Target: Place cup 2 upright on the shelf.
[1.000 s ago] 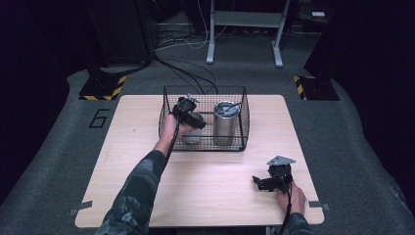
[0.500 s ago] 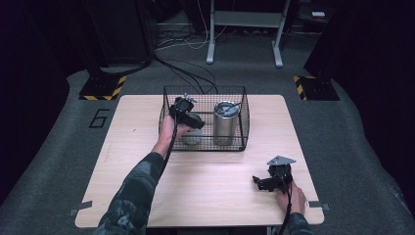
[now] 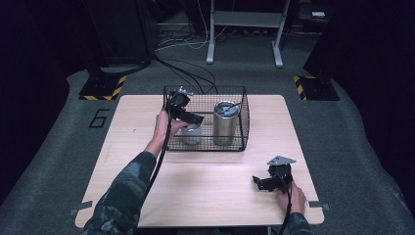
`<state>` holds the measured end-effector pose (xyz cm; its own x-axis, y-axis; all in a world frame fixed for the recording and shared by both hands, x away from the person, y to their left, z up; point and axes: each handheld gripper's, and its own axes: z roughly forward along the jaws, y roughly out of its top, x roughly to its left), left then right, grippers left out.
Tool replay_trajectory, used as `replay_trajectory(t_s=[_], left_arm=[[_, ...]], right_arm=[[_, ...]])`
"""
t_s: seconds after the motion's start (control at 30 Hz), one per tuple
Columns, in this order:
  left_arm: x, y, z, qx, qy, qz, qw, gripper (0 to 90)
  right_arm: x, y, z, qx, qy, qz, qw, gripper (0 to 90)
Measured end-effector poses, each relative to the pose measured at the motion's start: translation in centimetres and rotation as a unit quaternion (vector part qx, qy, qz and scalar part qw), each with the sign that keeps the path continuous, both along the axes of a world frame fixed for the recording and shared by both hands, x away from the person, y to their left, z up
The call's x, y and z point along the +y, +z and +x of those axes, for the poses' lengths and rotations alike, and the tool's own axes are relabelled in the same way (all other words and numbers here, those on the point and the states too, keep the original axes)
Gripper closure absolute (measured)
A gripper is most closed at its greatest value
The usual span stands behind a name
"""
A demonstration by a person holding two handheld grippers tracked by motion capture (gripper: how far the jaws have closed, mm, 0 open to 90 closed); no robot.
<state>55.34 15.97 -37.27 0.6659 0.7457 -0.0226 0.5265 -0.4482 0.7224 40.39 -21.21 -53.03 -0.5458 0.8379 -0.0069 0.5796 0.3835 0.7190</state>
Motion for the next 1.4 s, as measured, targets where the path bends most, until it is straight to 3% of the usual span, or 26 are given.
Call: replay_trajectory(t_s=[0.2, 0.43, 0.87, 1.03, 1.23, 1.4], left_arm=[[0.6, 1.3, -1.7, -0.008, -0.009, -0.012, 0.9999, 0.2], [1.2, 2.3, -4.6, -0.018, -0.014, -0.007, 0.9997, 0.2], [5.9, 2.3, -10.8, -0.06, -0.011, 0.006, 0.9981, 0.2], [8.6, 1.0, -13.2, -0.065, 0.007, -0.009, 0.9978, 0.1], [11.7, -2.0, -16.1, -0.069, 0.04, 0.007, 0.9968, 0.2], [14.3, -5.3, -18.0, -0.047, 0.064, 0.009, 0.9968, 0.1]], right_arm=[[0.0, 0.0, 0.0, 0.001, -0.003, 0.001, 1.0, 0.0], [0.0, 0.0, 0.0, 0.001, -0.002, 0.001, 1.0, 0.0], [0.1, 0.0, 0.0, 0.002, -0.003, 0.001, 1.0, 0.0], [0.0, 0.0, 0.0, 0.001, -0.002, 0.001, 1.0, 0.0], [0.1, 0.0, -0.1, 0.004, -0.006, 0.0, 1.0, 0.0], [0.1, 0.0, -0.1, 0.004, -0.007, 0.0, 1.0, 0.0]])
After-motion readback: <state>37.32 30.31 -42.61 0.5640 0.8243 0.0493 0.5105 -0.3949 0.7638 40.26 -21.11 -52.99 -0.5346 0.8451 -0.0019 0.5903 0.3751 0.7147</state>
